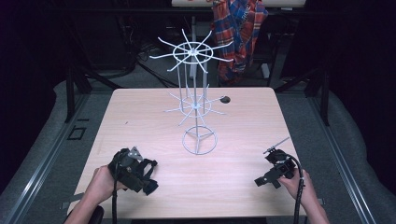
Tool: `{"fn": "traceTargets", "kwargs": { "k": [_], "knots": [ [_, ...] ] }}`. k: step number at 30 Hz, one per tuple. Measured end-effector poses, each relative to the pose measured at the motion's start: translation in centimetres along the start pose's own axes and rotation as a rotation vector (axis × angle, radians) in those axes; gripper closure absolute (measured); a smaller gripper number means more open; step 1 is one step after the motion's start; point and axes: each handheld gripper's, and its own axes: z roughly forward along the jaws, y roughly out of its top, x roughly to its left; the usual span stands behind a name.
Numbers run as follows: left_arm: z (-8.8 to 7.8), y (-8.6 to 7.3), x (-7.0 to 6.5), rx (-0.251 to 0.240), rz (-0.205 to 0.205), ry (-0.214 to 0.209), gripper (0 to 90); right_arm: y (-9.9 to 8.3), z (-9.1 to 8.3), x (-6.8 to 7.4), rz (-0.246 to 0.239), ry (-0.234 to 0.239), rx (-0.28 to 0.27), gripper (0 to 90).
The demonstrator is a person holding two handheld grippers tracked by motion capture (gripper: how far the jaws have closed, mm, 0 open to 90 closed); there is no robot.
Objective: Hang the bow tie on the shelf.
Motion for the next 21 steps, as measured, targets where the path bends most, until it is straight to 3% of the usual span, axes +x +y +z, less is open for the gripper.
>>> {"fn": "traceTargets", "kwargs": {
  "k": [8, 10, 11, 12, 17, 18, 21],
  "knots": [
    [0.5, 0.3, 0.0, 0.015, 0.013, -0.014, 1.9, 0.1, -0.2, -0.2, -0.033, -0.007, 0.035, 7.3],
    [0.7, 0.3, -0.3, 0.017, 0.015, -0.018, 16.6, 0.1, -0.2, -0.2, -0.036, -0.007, 0.04, 7.4],
    [0.7, 0.4, -0.3, 0.025, 0.028, -0.016, 17.8, 0.1, -0.2, -0.2, -0.036, -0.007, 0.04, 7.4],
    [0.9, 0.5, -0.4, 0.024, 0.035, -0.026, 31.5, 0.1, -0.1, -0.1, -0.025, 0.008, 0.022, 7.3],
    [1.7, 0.7, -0.5, 0.061, 0.044, -0.039, 45.7, 0.1, -0.1, -0.2, -0.029, -0.003, 0.04, 7.4],
    [2.0, 0.7, -0.4, 0.074, 0.034, -0.038, 50.4, 0.1, -0.1, -0.2, -0.013, -0.003, 0.021, 7.4],
    [2.7, 0.7, 0.0, 0.118, 0.025, -0.028, 58.2, 0.1, -0.1, -0.2, -0.018, -0.007, 0.033, 7.4]
  ]
}}
